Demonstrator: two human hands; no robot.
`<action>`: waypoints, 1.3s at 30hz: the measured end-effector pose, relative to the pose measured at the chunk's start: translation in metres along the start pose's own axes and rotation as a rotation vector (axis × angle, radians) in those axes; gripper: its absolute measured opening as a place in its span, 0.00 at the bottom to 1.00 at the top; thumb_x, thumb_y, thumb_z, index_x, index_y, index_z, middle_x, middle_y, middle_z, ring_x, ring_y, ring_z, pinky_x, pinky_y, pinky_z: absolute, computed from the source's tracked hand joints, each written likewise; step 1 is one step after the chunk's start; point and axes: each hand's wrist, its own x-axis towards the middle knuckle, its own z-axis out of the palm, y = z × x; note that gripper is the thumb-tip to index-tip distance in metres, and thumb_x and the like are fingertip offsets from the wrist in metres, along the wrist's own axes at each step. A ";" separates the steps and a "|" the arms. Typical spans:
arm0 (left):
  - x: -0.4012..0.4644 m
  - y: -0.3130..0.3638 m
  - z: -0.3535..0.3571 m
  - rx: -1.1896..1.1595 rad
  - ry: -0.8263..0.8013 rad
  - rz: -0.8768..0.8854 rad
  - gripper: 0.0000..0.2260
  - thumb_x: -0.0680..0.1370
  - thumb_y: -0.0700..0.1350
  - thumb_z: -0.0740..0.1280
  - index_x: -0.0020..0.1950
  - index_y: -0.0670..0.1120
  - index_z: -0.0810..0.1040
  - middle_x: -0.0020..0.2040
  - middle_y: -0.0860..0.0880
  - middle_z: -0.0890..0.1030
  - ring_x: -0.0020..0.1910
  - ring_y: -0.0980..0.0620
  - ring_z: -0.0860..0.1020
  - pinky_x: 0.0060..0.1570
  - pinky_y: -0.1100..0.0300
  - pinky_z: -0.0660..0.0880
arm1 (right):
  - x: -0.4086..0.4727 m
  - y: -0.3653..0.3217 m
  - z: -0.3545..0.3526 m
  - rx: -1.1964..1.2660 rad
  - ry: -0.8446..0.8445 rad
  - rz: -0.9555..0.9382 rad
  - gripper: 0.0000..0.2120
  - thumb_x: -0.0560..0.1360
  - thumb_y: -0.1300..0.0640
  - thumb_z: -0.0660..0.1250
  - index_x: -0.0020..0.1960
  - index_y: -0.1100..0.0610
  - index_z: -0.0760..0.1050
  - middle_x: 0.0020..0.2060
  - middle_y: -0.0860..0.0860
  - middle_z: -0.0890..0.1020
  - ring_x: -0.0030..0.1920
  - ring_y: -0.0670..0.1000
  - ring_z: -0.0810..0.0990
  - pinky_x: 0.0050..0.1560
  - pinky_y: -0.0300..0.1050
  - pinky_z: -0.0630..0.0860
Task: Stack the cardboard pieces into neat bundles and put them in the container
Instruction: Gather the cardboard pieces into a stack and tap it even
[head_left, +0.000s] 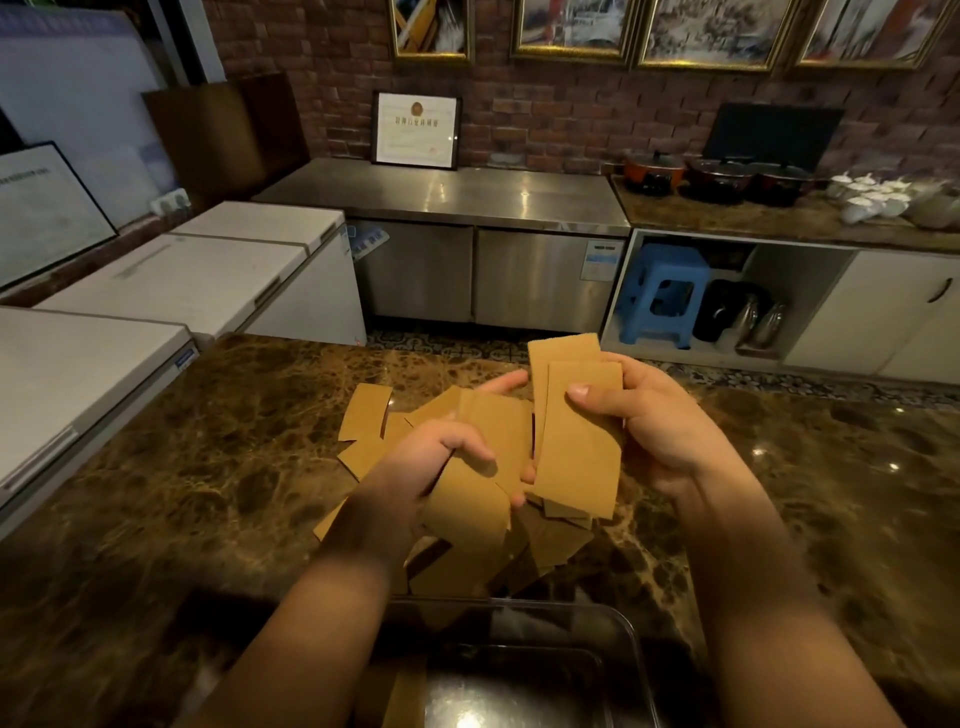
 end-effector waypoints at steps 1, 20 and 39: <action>0.000 0.000 -0.002 -0.034 0.006 0.050 0.32 0.66 0.33 0.61 0.68 0.54 0.78 0.52 0.34 0.81 0.40 0.38 0.80 0.40 0.46 0.79 | 0.000 0.002 0.000 0.057 0.022 0.009 0.12 0.76 0.63 0.70 0.57 0.53 0.79 0.44 0.50 0.88 0.45 0.50 0.88 0.36 0.44 0.83; 0.011 0.000 -0.009 -0.261 0.321 0.148 0.19 0.79 0.65 0.61 0.61 0.56 0.82 0.52 0.42 0.87 0.47 0.43 0.86 0.39 0.47 0.82 | 0.002 0.017 0.019 0.410 0.142 0.132 0.15 0.77 0.67 0.67 0.63 0.57 0.76 0.47 0.56 0.88 0.46 0.54 0.88 0.36 0.48 0.84; 0.016 0.004 -0.007 -0.292 0.372 0.206 0.17 0.79 0.62 0.64 0.61 0.55 0.81 0.53 0.41 0.87 0.48 0.41 0.86 0.40 0.43 0.83 | -0.009 0.008 0.034 0.310 0.272 -0.125 0.12 0.78 0.65 0.68 0.56 0.52 0.81 0.47 0.51 0.88 0.46 0.50 0.88 0.39 0.45 0.84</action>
